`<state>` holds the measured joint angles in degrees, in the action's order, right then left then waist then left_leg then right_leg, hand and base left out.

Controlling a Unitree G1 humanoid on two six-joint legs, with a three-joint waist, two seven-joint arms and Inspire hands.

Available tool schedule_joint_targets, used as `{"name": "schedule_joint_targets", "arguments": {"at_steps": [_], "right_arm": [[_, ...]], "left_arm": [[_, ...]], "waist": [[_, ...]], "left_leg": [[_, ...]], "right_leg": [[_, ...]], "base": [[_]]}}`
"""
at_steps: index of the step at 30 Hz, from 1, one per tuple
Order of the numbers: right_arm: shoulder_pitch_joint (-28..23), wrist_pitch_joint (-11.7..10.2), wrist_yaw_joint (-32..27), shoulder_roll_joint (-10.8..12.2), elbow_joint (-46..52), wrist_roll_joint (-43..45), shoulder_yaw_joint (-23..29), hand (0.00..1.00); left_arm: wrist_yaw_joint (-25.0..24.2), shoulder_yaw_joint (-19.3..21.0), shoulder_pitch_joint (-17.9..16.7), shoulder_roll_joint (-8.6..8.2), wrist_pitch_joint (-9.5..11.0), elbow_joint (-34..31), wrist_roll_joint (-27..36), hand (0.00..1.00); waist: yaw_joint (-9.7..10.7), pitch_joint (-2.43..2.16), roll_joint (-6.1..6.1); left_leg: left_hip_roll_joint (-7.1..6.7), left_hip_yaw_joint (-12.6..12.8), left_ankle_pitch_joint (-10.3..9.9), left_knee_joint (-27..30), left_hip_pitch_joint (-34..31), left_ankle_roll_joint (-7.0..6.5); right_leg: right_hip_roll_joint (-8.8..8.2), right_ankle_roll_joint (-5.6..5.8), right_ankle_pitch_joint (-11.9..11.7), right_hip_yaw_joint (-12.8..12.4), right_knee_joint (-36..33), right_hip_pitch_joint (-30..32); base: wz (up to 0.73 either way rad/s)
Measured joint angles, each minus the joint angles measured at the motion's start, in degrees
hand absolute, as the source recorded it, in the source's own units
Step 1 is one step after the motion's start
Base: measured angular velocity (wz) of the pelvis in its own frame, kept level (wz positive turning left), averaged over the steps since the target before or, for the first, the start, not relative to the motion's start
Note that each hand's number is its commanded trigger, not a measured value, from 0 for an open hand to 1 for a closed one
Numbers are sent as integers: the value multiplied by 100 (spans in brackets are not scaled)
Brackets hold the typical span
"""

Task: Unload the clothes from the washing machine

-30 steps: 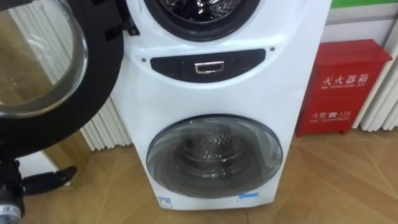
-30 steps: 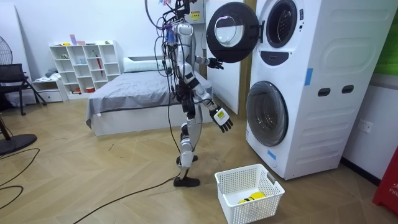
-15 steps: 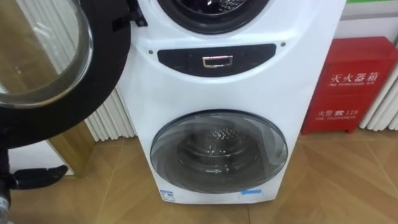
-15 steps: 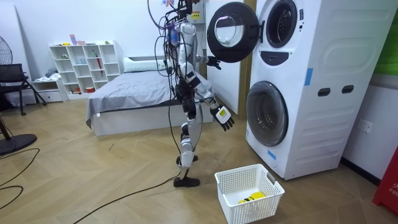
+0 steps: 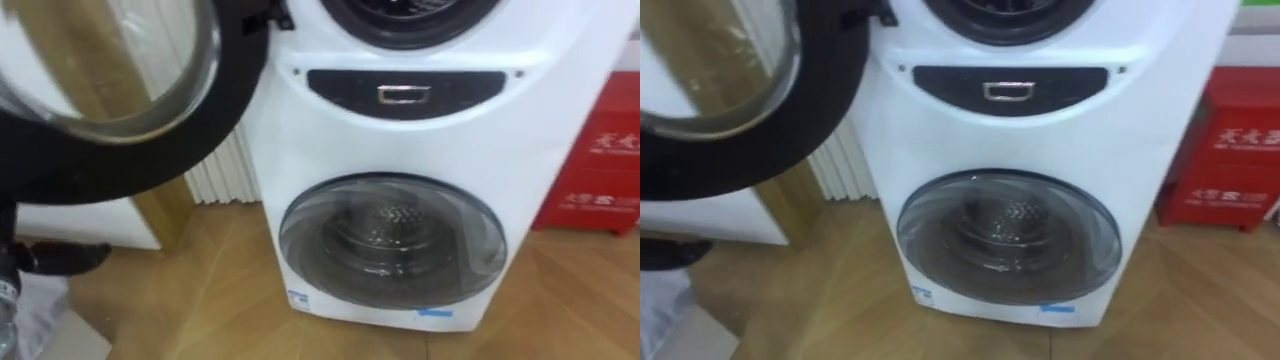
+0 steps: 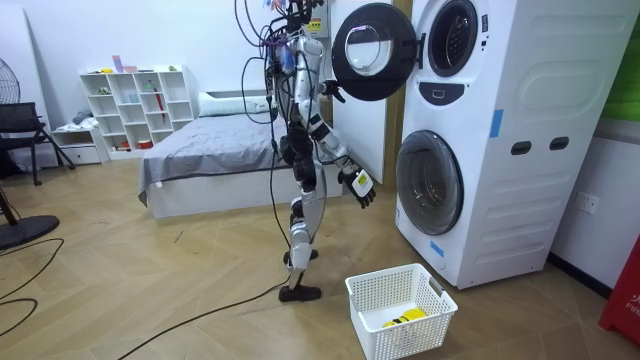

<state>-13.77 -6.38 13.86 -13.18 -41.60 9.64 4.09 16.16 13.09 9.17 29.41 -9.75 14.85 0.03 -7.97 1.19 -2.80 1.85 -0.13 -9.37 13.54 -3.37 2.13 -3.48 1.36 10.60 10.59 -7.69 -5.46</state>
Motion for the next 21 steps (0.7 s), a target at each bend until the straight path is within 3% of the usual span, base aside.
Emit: {"name": "schedule_joint_targets", "arguments": {"at_steps": [2, 5, 6, 9, 13, 14, 16, 17, 18, 21], "right_arm": [[24, -13, -4, -2, -33, -10, -2, 0], [77, -14, 26, 0, -334, 78, -1, 0], [77, -4, 85, -7, -349, 125, -3, 0], [150, -8, 234, -5, -338, 143, -10, 0], [110, -9, 237, -5, -240, 112, -90, 0], [130, -9, 238, -2, -243, 112, -150, 0], [137, -9, 238, -4, -243, 111, -280, 0], [146, -9, 242, -1, -241, 113, -312, 0], [119, -11, 224, -15, -231, 83, -313, 0], [88, 43, 218, -36, -268, -8, -500, 0]], "left_arm": [[300, 46, 0, 22, 0, -273, -343, 0], [674, 394, -1, 38, 0, -1286, -654, 0], [669, 346, -4, 138, -45, -1508, -1018, 0], [652, 301, -3, 150, -109, -1632, -1484, 0], [650, 155, -6, 150, -163, -1916, -1729, 0], [698, 181, -5, 149, -162, -2198, -1682, 0], [828, 144, 22, 150, 31, -3061, -1652, 0], [848, 21, 124, 163, 263, -3603, -1890, 0], [780, 68, -33, 207, 266, -3623, -2203, 0], [672, 5, -71, -82, 276, -3825, -2444, 0]], "waist": [[16, 19, 5], [-19, 22, 8], [-37, 36, -9], [-31, 71, -45], [-38, 72, -47], [-25, 68, -43], [54, 39, -13], [97, 22, -39], [61, 7, -115], [90, -14, -153]], "left_leg": [[-23, -108, -3, 71, -133, -1], [-74, -253, -12, 137, -221, -18], [-95, -300, -11, 143, -220, -26], [-132, -360, -21, 219, -254, -56], [-159, -419, -28, 276, -303, -70], [-166, -423, -31, 290, -304, -74], [-175, -413, -27, 292, -301, -82], [-181, -369, -20, 275, -274, -95], [-192, -307, 7, 209, -206, -126], [-245, -314, 121, 103, -187, -147]], "right_leg": [[0, 0, 0, 56, -1, 34], [-10, 3, -2, -103, -10, 31], [-19, 17, -10, -116, -12, 8], [-29, 35, -21, -98, 2, -25], [-40, 67, -40, -95, -9, -25], [-43, 72, -44, -87, -9, -27], [-54, 98, -60, -61, -12, -28], [-73, 102, -62, -43, -20, -29], [-101, 103, -62, -27, -17, -45], [-159, 138, -40, -30, -10, -43]], "base": [[39], [32], [20], [10], [9], [0], [-7], [-18], [-15], [5]]}}
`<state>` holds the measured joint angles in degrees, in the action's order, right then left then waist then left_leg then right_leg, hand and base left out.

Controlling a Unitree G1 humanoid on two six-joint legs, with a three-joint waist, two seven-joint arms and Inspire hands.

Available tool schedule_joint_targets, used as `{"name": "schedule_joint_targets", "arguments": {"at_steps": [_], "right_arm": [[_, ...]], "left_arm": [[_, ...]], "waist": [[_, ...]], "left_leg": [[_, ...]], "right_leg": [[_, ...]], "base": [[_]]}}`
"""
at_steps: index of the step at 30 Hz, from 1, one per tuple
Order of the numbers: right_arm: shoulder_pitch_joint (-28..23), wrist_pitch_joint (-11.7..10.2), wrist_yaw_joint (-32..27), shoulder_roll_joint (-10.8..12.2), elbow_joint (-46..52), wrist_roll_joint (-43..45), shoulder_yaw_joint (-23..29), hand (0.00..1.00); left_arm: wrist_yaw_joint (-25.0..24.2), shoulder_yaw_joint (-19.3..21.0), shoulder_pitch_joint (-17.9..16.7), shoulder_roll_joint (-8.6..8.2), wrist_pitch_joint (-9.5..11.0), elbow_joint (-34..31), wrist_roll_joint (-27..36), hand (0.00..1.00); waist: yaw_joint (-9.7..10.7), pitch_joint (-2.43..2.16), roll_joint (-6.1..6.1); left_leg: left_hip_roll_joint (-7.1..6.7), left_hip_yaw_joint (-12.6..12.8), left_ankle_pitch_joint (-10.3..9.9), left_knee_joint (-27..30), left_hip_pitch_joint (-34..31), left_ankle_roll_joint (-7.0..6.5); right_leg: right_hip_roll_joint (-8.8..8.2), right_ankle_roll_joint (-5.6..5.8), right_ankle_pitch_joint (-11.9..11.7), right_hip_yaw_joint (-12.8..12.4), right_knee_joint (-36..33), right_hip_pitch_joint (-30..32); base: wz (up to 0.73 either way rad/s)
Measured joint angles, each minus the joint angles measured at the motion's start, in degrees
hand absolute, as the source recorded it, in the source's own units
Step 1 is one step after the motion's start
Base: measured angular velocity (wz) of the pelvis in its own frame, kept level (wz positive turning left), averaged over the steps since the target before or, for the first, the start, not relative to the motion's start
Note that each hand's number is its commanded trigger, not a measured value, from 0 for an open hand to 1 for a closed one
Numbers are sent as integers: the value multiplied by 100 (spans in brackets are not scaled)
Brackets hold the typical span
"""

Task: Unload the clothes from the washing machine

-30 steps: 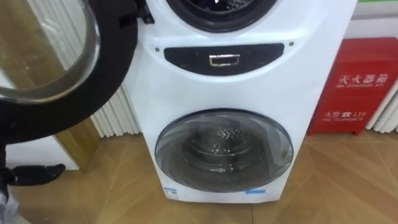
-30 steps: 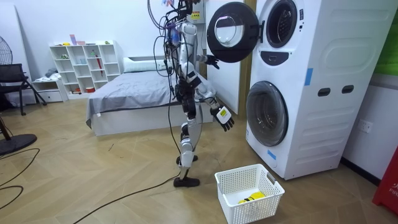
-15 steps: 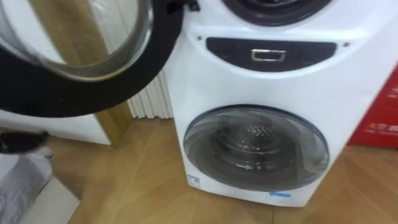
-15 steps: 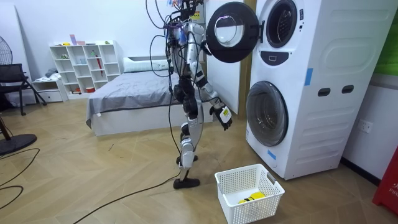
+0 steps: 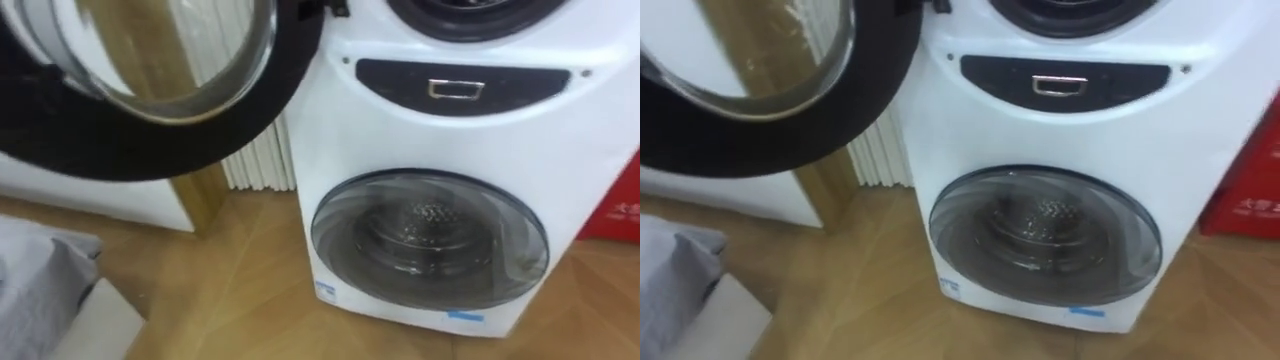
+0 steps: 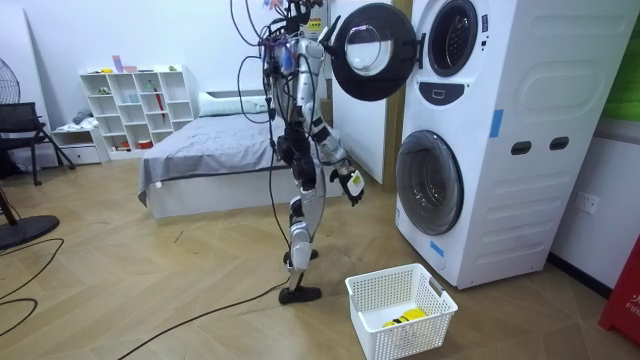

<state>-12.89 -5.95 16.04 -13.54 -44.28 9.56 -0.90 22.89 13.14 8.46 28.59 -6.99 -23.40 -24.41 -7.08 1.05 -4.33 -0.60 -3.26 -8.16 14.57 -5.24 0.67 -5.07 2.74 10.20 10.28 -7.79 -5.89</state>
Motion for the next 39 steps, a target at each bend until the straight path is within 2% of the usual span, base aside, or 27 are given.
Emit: {"name": "schedule_joint_targets", "arguments": {"at_steps": [4, 8, 16, 18, 21, 24, 27, 29, 31, 33, 35, 39], "right_arm": [[53, 0, -52, -52, 7, -6, -192, 0], [61, -2, -104, -101, 7, -64, -238, 0], [52, -5, -98, -150, 36, -71, -238, 0], [51, -10, -99, -159, 36, -75, -239, 0], [50, -26, -94, -159, 36, -75, -242, 0], [60, -27, -95, -153, 37, -71, -250, 0], [77, -27, -103, -138, 40, -62, -301, 0], [128, -27, -97, -117, 49, -62, -371, 0], [176, -31, -94, -76, 104, -60, -427, 0], [196, -41, -103, -29, 116, -62, -430, 0], [258, -41, -103, -10, 106, -67, -461, 0], [337, -41, -91, 29, -2, -63, -480, 0]], "left_arm": [[-89, -277, 0, -158, 41, -135, -469, 0], [-217, -505, 0, -329, 275, -254, -510, 0], [-684, -809, 0, -385, 725, -510, -407, 0], [-772, -895, 0, -392, 904, -600, -379, 0], [-956, -917, 0, -517, 1367, -696, -229, 0], [-1030, -970, 0, -546, 1598, -757, -67, 0], [-1355, -1208, -1, -669, 1881, -792, 343, 0], [-1535, -1389, -1, -773, 1911, -760, 534, 0], [-1658, -1554, -1, -804, 1982, -681, 650, 0], [-1782, -1659, 23, -895, 2267, -720, 746, 0], [-1863, -1812, 21, -929, 2364, -660, 804, 0], [-1985, -2036, 26, -1149, 2454, -662, 814, 0]], "waist": [[44, -34, 63], [54, -101, 168], [62, -99, 137], [65, -100, 115], [101, -116, 91], [181, -120, 108], [338, -92, 167], [403, -88, 175], [538, -77, 195], [654, -55, 246], [682, -41, 267], [695, -3, 338]], "left_leg": [[-9, 19, 76, -22, 9, -13], [-23, 62, 179, -104, 38, -41], [-25, 90, 241, -105, 41, -72], [-26, 97, 252, -113, 47, -75], [-25, 142, 298, -234, 122, -67], [-25, 166, 331, -336, 200, -55], [-21, 228, 342, -419, 290, -51], [-18, 275, 333, -488, 366, -45], [-16, 293, 324, -517, 396, -35], [-15, 293, 308, -521, 417, -21], [-10, 312, 307, -524, 426, -19], [-8, 333, 291, -529, 441, -14]], "right_leg": [[-18, 1, 1, -5, 13, 20], [-43, 22, -5, -34, 1, 43], [-49, 116, -55, -68, -1, 57], [-51, 117, -63, -70, -2, 57], [-68, 114, -66, -70, -7, 60], [-74, 72, -90, -95, -20, 57], [-73, 36, -82, -170, -19, 27], [-73, 34, -71, -236, -8, 16], [-74, 27, -52, -249, -7, 4], [-74, 15, -27, -250, -7, -11], [-72, 11, -11, -263, -7, -12], [-68, 15, 4, -287, -11, -11]], "base": [[-1], [-1], [-1], [0], [-7], [-7], [-8], [-21], [-9], [0], [-2], [-1]]}}
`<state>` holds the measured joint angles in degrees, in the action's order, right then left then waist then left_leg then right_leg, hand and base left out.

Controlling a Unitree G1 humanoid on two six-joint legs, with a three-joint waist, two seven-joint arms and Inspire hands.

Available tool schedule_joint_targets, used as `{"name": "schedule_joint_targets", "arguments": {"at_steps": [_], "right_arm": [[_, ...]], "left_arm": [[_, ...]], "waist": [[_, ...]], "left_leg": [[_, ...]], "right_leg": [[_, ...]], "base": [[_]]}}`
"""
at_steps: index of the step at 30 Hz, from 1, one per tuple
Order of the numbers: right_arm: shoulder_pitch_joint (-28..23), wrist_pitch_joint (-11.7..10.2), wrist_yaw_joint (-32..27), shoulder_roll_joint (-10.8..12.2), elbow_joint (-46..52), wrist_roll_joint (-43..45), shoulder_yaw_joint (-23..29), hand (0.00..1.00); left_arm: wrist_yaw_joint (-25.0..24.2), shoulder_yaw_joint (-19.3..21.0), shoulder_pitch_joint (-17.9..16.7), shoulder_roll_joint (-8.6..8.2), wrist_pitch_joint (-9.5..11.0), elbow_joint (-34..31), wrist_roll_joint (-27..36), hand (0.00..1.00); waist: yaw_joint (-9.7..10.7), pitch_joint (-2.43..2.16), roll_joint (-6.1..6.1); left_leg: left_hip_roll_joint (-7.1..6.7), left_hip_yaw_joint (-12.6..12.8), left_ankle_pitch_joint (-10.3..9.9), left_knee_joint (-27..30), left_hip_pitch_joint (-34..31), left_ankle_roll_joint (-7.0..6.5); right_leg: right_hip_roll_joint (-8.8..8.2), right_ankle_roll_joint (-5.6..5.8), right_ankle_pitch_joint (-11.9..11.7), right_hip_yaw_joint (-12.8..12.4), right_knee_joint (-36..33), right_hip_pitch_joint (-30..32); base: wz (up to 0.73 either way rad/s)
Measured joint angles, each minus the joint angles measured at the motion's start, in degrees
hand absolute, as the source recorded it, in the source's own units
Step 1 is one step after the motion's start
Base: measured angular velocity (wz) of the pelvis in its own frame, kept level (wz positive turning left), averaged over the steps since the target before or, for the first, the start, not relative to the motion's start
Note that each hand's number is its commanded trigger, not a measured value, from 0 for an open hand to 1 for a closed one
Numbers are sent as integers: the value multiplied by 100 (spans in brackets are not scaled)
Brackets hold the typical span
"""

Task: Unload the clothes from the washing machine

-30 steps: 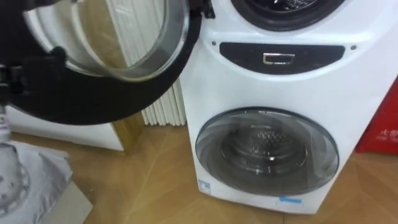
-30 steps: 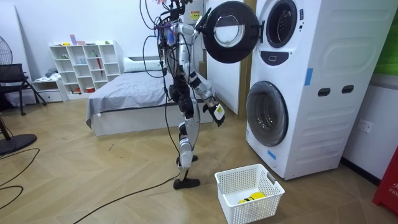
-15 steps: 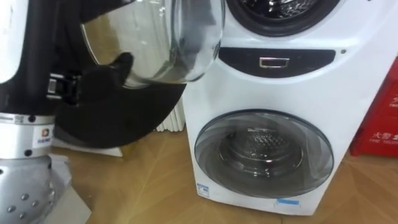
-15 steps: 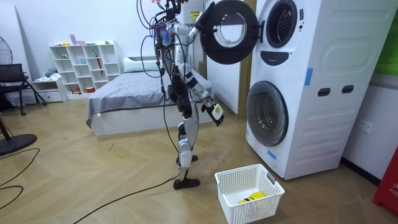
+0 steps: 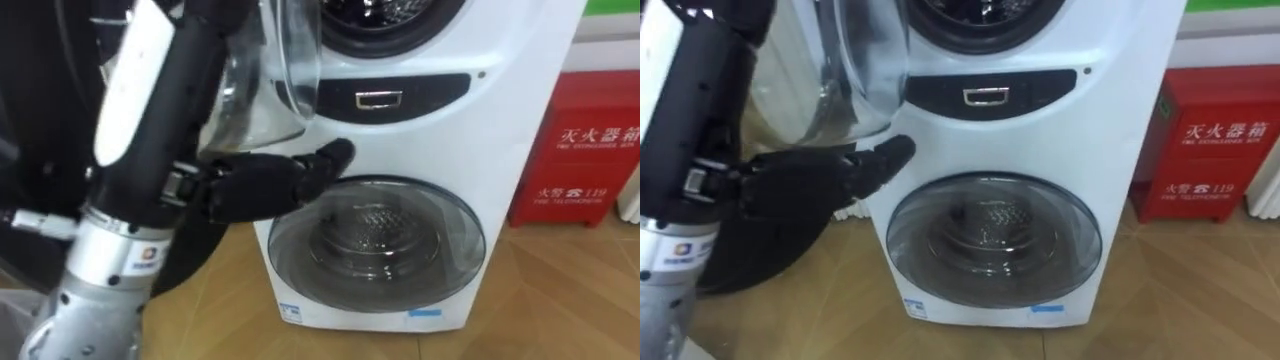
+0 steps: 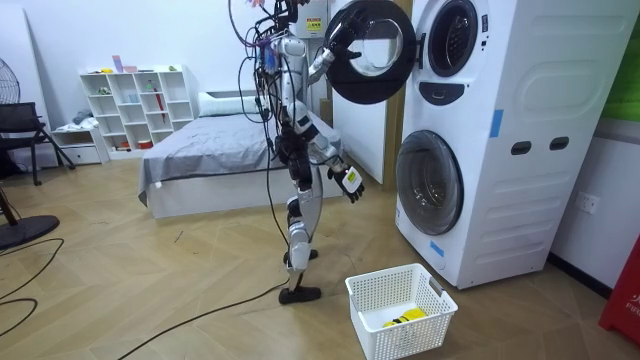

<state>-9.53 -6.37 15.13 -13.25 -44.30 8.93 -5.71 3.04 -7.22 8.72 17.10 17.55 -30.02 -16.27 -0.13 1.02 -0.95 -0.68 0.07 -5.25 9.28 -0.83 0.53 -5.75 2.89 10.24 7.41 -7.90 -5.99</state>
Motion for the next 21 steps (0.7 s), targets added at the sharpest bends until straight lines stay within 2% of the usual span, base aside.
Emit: {"name": "schedule_joint_targets", "arguments": {"at_steps": [2, 5, 10, 12, 13, 15, 18, 21], "right_arm": [[0, 1, 4, 38, 0, 0, 0, 0], [3, 9, -1, 127, -1, -16, -34, 0], [84, 13, -79, 173, 2, -14, -110, 0], [115, 12, -160, 172, 3, -16, -152, 0], [115, 12, -184, 174, 4, -20, -161, 0], [119, 12, -254, 200, 4, -69, -218, 0], [141, 12, -306, 235, -4, -88, -321, 0], [148, 12, -327, 286, -2, -71, -406, 0]], "left_arm": [[-143, -140, 0, -41, 19, 18, 5, 0], [-257, -275, 0, -205, 2, 67, 121, 0], [-268, -587, -4, -201, 26, 210, 224, 0], [-387, -794, -19, -187, 13, 467, 336, 0], [-412, -870, -19, -187, -25, 568, 354, 0], [-549, -1079, -17, -196, -225, 920, 604, 0], [-701, -1174, -10, -219, -333, 1210, 973, 0], [-788, -1185, -3, -273, -392, 1364, 1115, 0]], "waist": [[0, -3, 36], [18, -30, 99], [87, -44, 135], [156, -39, 127], [172, -40, 126], [316, -39, 126], [509, -52, 89], [598, -46, 98]], "left_leg": [[5, 34, -6, -8, 19, -4], [14, 106, -26, -13, 60, -8], [13, 115, -33, 0, 63, -14], [22, 157, -36, -6, 106, -15], [26, 171, -41, -8, 119, -14], [38, 218, -57, -10, 143, -8], [52, 288, -85, -11, 151, -9], [99, 436, -118, -9, 163, 5]], "right_leg": [[0, 0, 0, -30, -5, -1], [0, 0, 0, -102, -17, -2], [-2, 2, 0, -111, -26, -5], [-2, 3, 0, -143, -62, -4], [-1, 4, 1, -158, -71, -4], [15, 5, 2, -225, -72, -3], [21, 5, 2, -293, -69, 18], [61, -6, -5, -465, -77, 72]], "base": [[-8], [-11], [-1], [-9], [-16], [-13], [-12], [-28]]}}
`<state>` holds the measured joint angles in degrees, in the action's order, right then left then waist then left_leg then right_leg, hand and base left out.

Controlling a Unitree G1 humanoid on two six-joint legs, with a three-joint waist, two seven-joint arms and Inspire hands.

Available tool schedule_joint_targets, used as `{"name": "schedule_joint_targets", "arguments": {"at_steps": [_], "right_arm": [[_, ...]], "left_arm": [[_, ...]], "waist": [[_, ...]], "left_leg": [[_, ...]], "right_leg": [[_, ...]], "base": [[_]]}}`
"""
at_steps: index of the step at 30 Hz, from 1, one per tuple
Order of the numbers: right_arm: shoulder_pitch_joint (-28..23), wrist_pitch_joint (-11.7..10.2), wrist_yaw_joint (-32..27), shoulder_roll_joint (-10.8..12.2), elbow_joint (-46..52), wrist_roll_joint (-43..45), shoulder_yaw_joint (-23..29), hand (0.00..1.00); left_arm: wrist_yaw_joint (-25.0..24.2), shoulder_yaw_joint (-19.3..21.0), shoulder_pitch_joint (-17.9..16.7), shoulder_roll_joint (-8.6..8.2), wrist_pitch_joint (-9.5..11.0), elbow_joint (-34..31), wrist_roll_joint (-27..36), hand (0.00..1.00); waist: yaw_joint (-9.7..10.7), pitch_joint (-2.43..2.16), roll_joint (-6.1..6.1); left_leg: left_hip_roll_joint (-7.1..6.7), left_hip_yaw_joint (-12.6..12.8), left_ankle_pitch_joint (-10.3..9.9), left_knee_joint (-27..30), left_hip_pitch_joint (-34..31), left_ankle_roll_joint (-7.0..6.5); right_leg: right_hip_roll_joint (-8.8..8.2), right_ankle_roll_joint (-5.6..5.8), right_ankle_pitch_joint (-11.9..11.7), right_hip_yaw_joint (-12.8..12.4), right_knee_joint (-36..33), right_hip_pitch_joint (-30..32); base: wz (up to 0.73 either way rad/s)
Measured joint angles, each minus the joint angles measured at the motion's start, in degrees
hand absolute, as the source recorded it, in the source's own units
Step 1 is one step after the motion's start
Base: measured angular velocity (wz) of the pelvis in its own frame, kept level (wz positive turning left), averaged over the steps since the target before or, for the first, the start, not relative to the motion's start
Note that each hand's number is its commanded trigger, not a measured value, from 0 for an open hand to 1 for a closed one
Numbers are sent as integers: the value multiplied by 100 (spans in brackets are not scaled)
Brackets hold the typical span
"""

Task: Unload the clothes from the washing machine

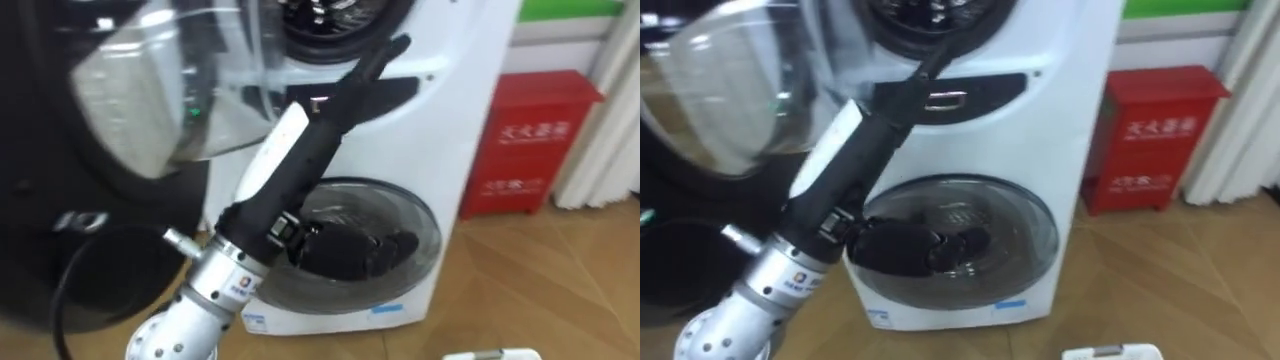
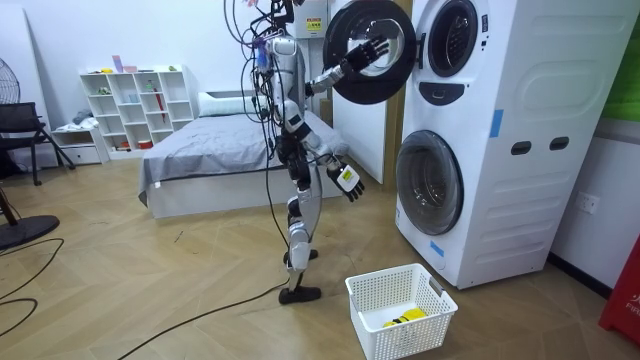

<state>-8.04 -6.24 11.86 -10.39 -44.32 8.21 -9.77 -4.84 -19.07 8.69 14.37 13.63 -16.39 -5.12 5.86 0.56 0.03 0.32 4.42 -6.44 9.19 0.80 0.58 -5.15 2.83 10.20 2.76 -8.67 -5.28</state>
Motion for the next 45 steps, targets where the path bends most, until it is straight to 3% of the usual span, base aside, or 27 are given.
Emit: {"name": "schedule_joint_targets", "arguments": {"at_steps": [5, 9, 12, 14, 16, 22, 25, 27, 30, 33, 37, 41, 45], "right_arm": [[8, 0, -35, 72, 4, -1, -23, 0], [6, 22, 10, 106, 5, 0, -26, 0], [7, 109, 40, 105, 12, -65, -32, 0], [28, 168, 80, 104, 41, -33, -29, 0], [51, 222, 96, 104, 39, -22, -22, 0], [73, 244, 91, 104, 2, -1, -26, 0], [72, 257, 89, 121, 20, -27, -24, 0], [49, 256, 80, 121, -71, -169, -25, 0], [37, 253, 50, 197, -224, -182, -26, 0], [24, 251, -28, 211, -364, -209, -22, 0], [22, 251, -80, 209, -426, -242, -6, 0], [-35, 251, -124, 201, -583, -456, 136, 0], [-87, 256, -211, 122, -691, -441, 440, 0]], "left_arm": [[-94, -3, 96, -235, -112, 424, 187, 0], [-172, -30, 172, -380, -284, 728, 466, 0], [-231, -188, 175, -388, -298, 1103, 638, 0], [-313, -357, 170, -348, -471, 1587, 673, 0], [-344, -440, 51, -334, -500, 2031, 618, 0], [-329, -486, -735, -282, -604, 3900, 419, 0], [-266, -383, -951, -293, -620, 4926, 239, 0], [-177, -279, -1121, -315, -598, 5586, 212, 0], [-32, 71, -1347, -354, -603, 6348, 207, 0], [66, 407, -1487, -380, -577, 6928, 209, 0], [226, 1049, -1780, -379, -567, 7257, 250, 0], [632, 2058, -1883, -482, -580, 7913, 528, 0], [1187, 2874, -1966, -427, -711, 8101, 580, 0]], "waist": [[186, 11, 12], [214, 27, 18], [208, 41, 42], [193, 70, 87], [192, 76, 99], [155, 68, 158], [38, 34, 227], [-145, 9, 278], [-231, -27, 336], [-390, -24, 326], [-472, -38, 328], [-591, -34, 270], [-774, -21, 211]], "left_leg": [[37, 159, -46, 0, 35, 19], [70, 301, -75, -4, 45, 34], [79, 320, -104, -4, 62, 33], [79, 339, -106, -22, 59, 33], [79, 354, -106, -61, 65, 33], [85, 438, -106, -71, 73, 33], [91, 455, -106, -70, 82, 33], [92, 482, -111, -72, 132, 41], [116, 474, -152, -73, 157, 78], [134, 469, -221, -83, 170, 68], [135, 431, -222, -76, 179, 69], [149, 370, -240, -93, 308, 93], [183, 349, -280, -88, 358, 119]], "right_leg": [[19, -14, -9, -118, -4, 29], [28, -17, -4, -150, 7, 61], [38, -21, 7, -170, 7, 50], [38, -20, 16, -181, 9, 65], [42, -19, 20, -185, 12, 78], [42, -20, 20, -221, 4, 130], [42, -20, 21, -219, 14, 135], [42, -20, 20, -213, 5, 109], [54, -20, 21, -87, 14, 64], [74, -19, 21, -63, 20, 47], [66, -21, 20, 76, 21, 21], [76, -23, 19, 202, 93, -157], [107, -25, 18, 202, 95, -193]], "base": [[-16], [-11], [-3], [-2], [-3], [-9], [-6], [-9], [3], [4], [4], [7], [-5]]}}
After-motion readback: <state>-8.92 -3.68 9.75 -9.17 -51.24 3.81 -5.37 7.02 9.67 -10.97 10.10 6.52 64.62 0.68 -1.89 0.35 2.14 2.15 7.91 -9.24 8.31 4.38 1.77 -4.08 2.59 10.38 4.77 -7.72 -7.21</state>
